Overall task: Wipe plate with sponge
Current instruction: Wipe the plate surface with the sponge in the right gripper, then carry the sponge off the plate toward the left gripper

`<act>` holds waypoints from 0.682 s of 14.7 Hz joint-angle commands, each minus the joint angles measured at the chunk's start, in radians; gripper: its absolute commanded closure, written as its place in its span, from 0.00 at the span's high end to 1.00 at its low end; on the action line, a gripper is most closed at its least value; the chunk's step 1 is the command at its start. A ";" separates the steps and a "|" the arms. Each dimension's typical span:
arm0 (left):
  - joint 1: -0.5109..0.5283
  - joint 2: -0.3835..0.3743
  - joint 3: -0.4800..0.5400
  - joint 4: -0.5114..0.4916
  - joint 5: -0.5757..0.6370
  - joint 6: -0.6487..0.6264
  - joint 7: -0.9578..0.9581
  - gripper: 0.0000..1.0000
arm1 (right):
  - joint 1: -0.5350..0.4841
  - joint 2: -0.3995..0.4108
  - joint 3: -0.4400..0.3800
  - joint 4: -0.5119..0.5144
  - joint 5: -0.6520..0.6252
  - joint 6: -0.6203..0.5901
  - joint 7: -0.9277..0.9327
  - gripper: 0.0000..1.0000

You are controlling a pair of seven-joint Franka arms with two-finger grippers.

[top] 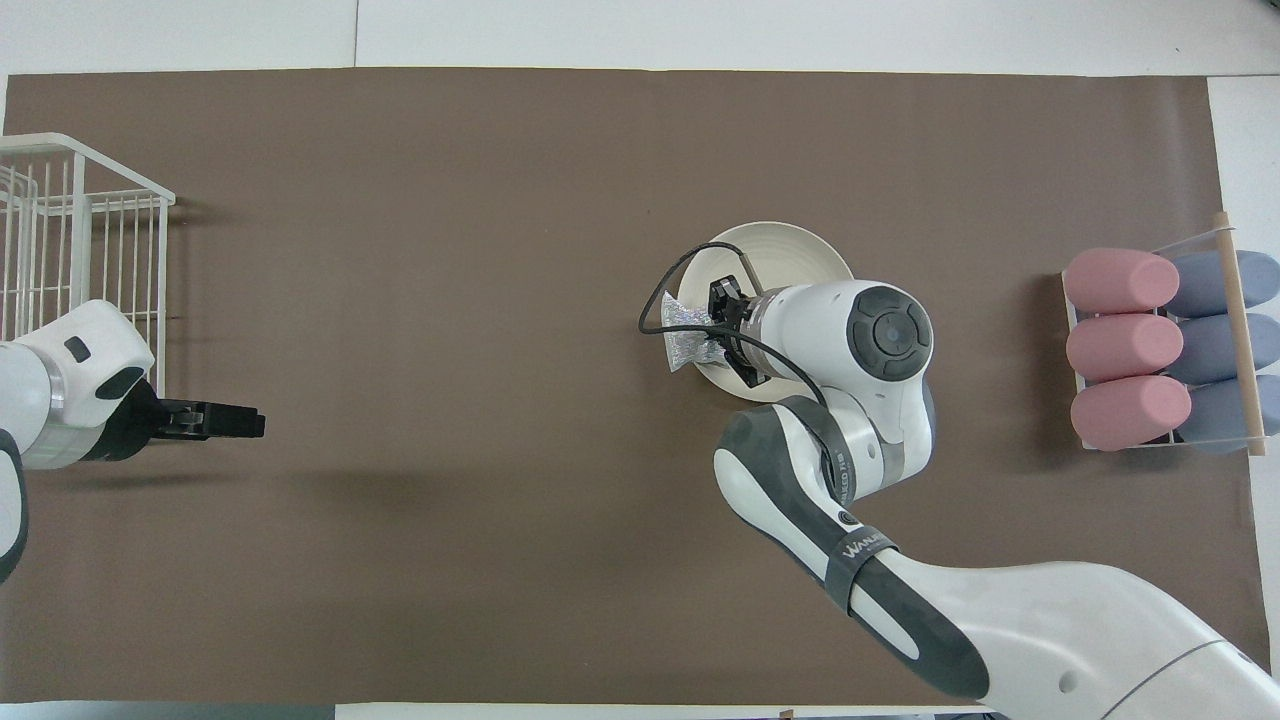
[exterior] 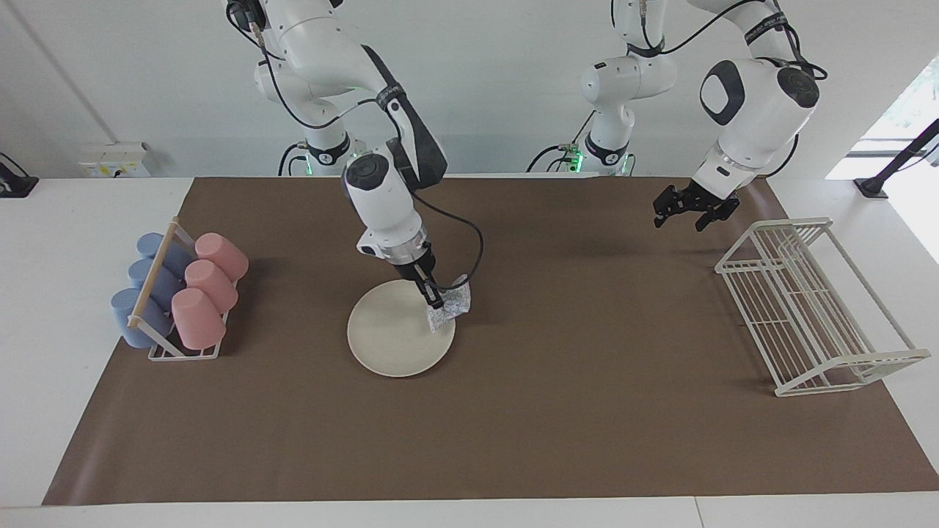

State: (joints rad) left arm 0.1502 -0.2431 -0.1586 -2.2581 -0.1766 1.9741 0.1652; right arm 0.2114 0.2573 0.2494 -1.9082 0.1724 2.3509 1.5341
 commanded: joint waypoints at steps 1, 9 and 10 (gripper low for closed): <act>-0.012 0.010 -0.007 0.011 -0.029 -0.001 -0.090 1.00 | -0.003 -0.105 0.005 0.041 -0.001 -0.181 0.034 0.00; -0.041 0.008 -0.006 0.046 -0.674 -0.155 -0.148 1.00 | 0.130 -0.317 0.016 0.158 -0.016 -0.553 0.297 0.00; -0.041 0.007 -0.006 0.048 -0.754 -0.176 -0.147 1.00 | 0.156 -0.316 0.016 0.173 -0.016 -0.555 0.373 0.00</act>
State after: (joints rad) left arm 0.1179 -0.2431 -0.1741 -2.2290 -0.8170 1.8463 0.0330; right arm 0.3326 -0.0560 0.2611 -1.7522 0.1699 1.8184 1.8045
